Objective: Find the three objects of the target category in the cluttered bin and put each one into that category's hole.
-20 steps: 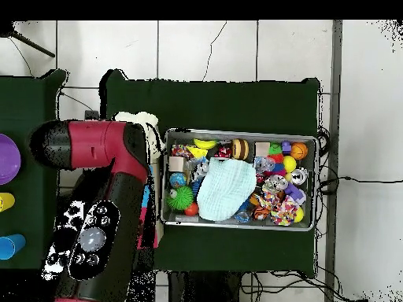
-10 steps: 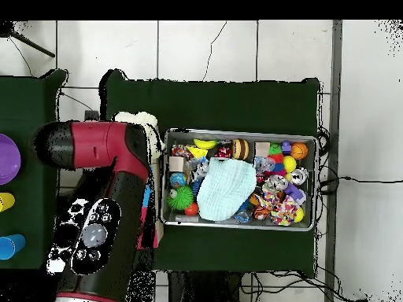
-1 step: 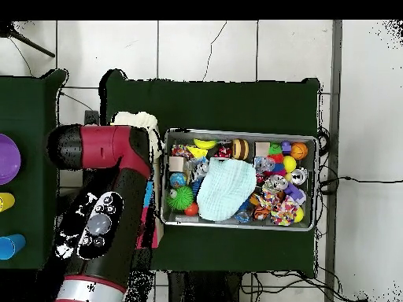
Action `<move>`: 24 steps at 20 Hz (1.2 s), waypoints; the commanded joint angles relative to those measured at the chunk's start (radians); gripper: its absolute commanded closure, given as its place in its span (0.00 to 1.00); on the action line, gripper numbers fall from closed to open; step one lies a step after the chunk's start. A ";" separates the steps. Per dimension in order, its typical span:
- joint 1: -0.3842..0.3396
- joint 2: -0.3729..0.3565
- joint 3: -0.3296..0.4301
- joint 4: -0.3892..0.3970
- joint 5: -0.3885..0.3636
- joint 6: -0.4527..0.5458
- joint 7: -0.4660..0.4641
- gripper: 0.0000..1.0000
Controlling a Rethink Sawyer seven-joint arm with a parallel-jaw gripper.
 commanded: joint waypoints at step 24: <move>0.137 0.195 0.039 0.080 0.191 -0.167 0.398 1.00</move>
